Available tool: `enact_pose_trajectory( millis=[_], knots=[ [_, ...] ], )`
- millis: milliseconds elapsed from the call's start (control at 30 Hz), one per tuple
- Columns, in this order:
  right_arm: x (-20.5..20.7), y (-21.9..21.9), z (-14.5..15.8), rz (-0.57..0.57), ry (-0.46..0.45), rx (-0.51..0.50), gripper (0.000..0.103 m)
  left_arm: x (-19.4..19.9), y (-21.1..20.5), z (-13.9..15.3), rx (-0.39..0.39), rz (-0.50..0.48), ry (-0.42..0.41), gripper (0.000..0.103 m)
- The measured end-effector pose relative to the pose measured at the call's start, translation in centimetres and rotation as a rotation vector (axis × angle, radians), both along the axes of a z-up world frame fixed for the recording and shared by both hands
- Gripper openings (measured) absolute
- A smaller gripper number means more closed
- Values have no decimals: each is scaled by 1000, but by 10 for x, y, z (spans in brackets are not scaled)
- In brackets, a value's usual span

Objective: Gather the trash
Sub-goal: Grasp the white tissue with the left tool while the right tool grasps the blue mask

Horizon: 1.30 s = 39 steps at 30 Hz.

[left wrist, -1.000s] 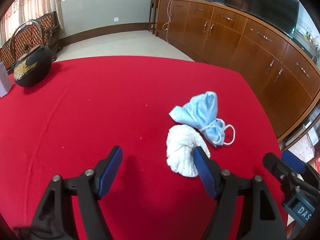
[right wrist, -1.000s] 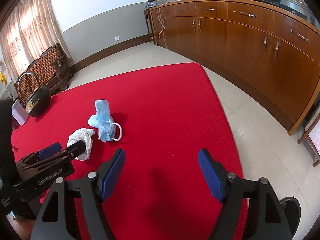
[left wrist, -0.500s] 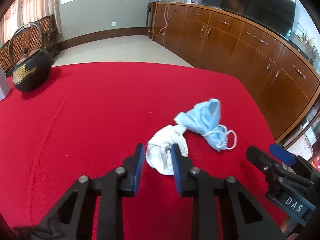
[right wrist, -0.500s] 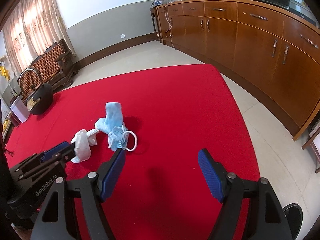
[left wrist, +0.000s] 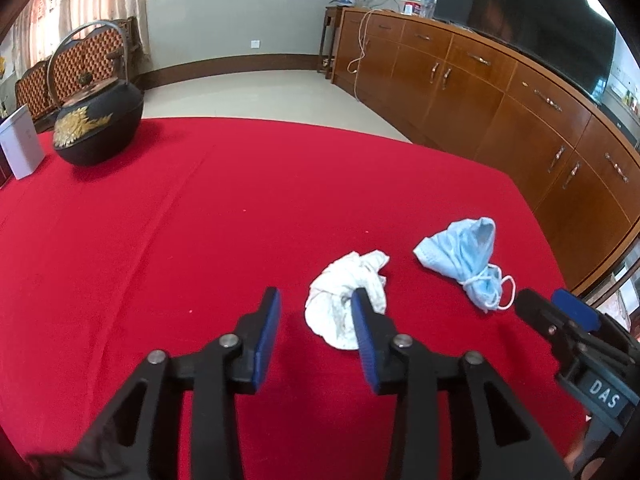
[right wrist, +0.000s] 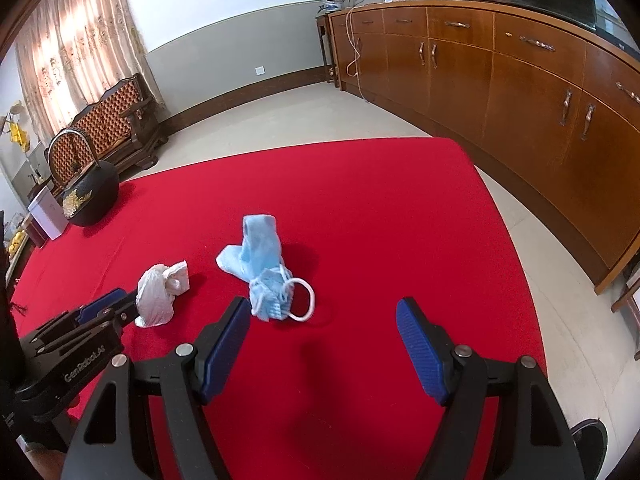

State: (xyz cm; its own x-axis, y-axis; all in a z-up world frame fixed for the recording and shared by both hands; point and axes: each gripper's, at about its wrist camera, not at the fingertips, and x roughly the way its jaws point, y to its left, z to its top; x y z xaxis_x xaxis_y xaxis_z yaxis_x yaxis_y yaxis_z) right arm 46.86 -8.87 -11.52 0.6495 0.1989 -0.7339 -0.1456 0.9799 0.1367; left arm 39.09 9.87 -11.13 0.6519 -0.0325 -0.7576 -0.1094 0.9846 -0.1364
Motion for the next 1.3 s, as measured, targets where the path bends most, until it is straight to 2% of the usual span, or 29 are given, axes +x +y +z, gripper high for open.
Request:
enact_pose_trajectory(
  millis=[67,133,200,333,400,667,733,867,933,1167,1200,1300],
  knots=[
    [2,4,0,6,0,5,77,-2,0,3,-14,-11,-8,48],
    [4,10,-1,13,-1,9,77,-4,-4,5,-11,-24,-21,61],
    [7,15,-3,19,0,3,77,-4,-8,6,-2,-46,-30,65],
    [19,24,-9,27,9,-13,77,4,-14,-2,24,-75,-12,65],
    [26,25,-14,30,18,-9,77,7,-10,-6,5,-76,-9,66],
    [42,33,-25,54,34,23,77,7,5,-6,16,-21,-34,64],
    [44,37,-26,65,36,37,65,6,9,-6,18,-2,-39,64],
    [48,40,-26,74,36,34,48,5,13,-6,-4,-1,-39,64],
    [48,41,-26,85,37,33,31,5,9,-6,-7,-24,-40,65],
    [41,32,-27,76,37,46,29,13,-13,-11,-19,-94,-29,65],
    [40,30,-27,73,38,47,29,16,-14,-13,-27,-102,-18,62],
    [37,27,-26,71,37,40,29,17,-16,-13,-70,-121,-16,38]
  ],
)
